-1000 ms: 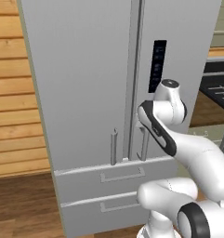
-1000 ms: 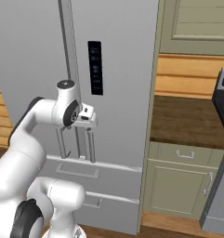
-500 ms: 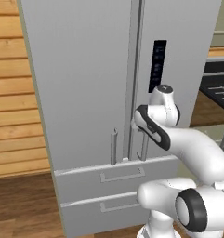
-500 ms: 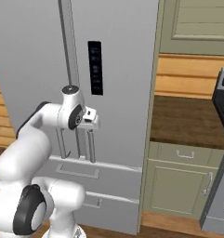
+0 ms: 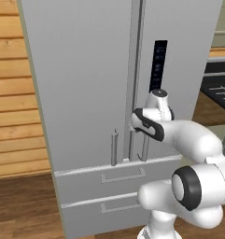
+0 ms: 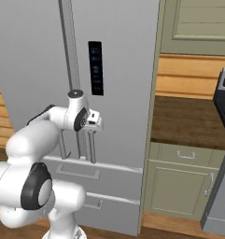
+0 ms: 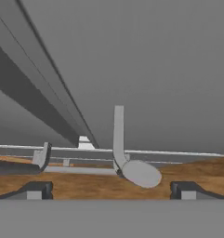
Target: Take the strawberry from the fridge and place it on top of the pancake, located on the dining counter.
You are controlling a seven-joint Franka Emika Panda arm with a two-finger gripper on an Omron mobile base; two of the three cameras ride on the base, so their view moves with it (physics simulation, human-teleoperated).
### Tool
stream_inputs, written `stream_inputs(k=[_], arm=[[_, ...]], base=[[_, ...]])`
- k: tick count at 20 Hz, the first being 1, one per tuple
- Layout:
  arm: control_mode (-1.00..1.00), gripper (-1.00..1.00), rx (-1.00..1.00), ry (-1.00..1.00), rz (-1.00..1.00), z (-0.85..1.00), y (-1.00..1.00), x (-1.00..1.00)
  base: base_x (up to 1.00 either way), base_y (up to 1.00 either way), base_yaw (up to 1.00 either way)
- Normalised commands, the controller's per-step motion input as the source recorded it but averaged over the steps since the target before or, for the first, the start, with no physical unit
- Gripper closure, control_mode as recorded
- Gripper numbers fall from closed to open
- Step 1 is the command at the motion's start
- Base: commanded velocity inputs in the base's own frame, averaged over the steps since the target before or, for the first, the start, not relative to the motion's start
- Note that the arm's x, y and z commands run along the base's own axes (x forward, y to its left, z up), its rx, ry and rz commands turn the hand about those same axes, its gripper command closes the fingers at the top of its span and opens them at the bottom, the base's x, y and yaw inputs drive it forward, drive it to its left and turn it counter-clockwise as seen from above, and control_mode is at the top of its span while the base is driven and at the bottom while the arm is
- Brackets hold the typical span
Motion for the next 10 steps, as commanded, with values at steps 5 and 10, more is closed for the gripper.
stream_inputs(k=[5, 10], arm=[[-1.0, -1.0, 0.0, 0.03, 0.0, -0.29, 0.0, 0.18], [-1.0, -1.0, 0.0, 0.05, 0.0, -0.32, 0.0, 0.16]], base=[[0.0, 0.0, 0.0], [0.0, 0.0, 0.0]])
